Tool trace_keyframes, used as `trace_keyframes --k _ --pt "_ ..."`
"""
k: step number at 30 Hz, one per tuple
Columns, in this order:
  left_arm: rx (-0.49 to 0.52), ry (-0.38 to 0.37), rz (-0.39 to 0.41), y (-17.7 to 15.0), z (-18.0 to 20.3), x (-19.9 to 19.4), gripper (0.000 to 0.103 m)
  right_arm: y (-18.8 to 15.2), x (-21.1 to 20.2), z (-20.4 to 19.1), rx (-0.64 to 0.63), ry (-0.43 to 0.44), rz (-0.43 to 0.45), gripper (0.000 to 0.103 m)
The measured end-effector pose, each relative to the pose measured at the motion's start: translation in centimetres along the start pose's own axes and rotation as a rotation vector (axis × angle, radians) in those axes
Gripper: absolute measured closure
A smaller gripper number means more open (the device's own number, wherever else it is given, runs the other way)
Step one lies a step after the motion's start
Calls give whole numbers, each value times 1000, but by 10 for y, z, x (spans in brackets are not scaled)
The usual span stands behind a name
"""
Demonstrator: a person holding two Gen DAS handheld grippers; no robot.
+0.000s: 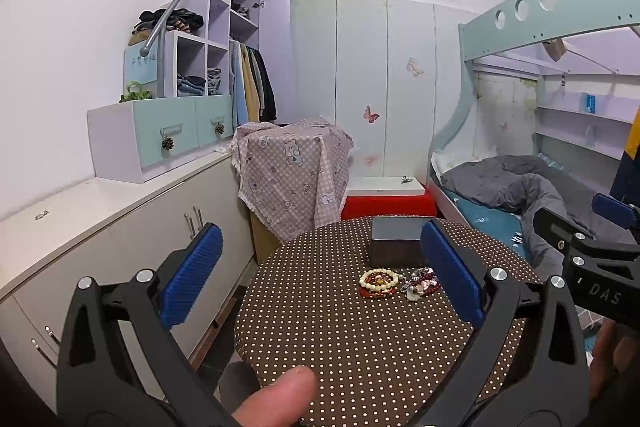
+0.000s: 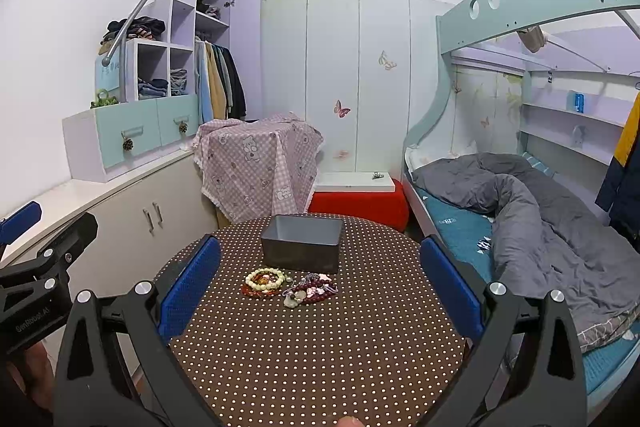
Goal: Organize jewelry
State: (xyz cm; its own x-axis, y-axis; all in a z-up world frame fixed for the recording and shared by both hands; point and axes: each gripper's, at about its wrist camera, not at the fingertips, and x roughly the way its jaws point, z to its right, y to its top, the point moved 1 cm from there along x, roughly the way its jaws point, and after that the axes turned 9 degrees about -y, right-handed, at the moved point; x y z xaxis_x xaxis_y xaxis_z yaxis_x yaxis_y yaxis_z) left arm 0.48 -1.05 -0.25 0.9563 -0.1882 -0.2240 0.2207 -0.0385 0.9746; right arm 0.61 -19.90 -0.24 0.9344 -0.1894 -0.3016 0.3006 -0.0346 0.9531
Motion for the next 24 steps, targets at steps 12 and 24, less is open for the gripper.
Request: trace_keyframes --k 12,24 --pt "-2 0 1 -2 -3 1 6 -1 0 1 0 5 2 7" --pt "6 -17 -59 -18 -6 32 6 -11 29 0 -20 22 -54 7"
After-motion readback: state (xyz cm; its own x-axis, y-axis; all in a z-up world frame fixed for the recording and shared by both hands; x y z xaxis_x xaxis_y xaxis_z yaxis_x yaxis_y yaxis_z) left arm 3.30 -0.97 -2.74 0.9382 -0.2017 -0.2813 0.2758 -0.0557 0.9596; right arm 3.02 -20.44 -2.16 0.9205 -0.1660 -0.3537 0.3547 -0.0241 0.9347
